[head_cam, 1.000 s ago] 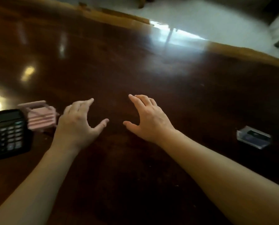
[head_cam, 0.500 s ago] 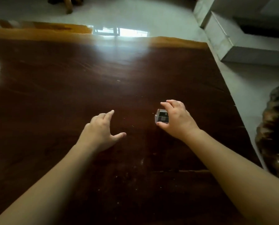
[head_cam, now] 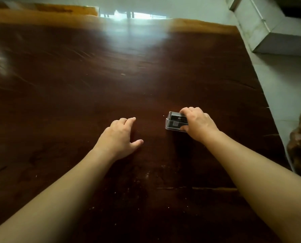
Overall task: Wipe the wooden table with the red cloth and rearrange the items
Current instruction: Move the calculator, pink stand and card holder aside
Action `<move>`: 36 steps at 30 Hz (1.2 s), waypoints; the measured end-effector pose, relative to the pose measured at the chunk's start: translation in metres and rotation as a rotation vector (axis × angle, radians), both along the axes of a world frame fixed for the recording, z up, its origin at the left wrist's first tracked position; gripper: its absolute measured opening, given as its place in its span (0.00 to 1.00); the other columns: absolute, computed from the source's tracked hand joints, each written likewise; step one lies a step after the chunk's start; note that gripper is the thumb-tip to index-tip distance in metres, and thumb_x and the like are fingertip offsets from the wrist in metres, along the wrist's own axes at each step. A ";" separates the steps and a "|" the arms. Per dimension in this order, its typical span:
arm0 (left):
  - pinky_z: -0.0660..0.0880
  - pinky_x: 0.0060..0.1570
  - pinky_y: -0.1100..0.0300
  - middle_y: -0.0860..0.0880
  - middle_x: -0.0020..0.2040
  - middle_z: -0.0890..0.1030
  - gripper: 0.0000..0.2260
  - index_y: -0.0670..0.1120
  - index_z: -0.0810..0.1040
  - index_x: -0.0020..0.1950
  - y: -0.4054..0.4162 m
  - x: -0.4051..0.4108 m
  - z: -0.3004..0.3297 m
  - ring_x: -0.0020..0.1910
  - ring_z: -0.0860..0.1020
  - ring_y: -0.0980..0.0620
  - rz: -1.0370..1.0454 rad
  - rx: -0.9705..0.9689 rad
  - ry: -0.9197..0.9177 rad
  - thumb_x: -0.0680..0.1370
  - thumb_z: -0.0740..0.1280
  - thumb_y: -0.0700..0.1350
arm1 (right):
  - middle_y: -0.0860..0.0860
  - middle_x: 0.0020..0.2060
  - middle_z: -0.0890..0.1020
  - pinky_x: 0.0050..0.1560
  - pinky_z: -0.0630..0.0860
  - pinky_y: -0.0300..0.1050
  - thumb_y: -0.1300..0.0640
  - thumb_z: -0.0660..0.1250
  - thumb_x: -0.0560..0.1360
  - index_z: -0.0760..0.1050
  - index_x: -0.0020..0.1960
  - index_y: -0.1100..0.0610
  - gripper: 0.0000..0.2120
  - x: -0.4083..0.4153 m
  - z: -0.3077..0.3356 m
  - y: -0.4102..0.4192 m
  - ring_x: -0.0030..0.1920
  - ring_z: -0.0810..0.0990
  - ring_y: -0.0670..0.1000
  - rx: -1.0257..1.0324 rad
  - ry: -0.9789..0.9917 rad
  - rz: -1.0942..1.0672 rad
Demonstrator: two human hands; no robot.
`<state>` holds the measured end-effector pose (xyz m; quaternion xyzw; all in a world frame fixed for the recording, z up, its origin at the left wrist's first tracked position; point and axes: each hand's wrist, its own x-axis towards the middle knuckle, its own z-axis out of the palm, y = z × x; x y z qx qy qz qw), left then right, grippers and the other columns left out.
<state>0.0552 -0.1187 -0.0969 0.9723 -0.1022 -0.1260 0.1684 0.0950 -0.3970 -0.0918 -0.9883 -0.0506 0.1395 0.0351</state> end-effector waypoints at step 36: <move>0.74 0.55 0.51 0.49 0.63 0.78 0.30 0.52 0.69 0.71 0.462 -0.218 0.021 0.62 0.75 0.47 1.022 0.007 -0.062 0.73 0.69 0.64 | 0.47 0.60 0.77 0.54 0.74 0.51 0.51 0.73 0.75 0.70 0.68 0.47 0.23 -0.031 0.026 0.594 0.59 0.76 0.52 0.244 0.122 0.784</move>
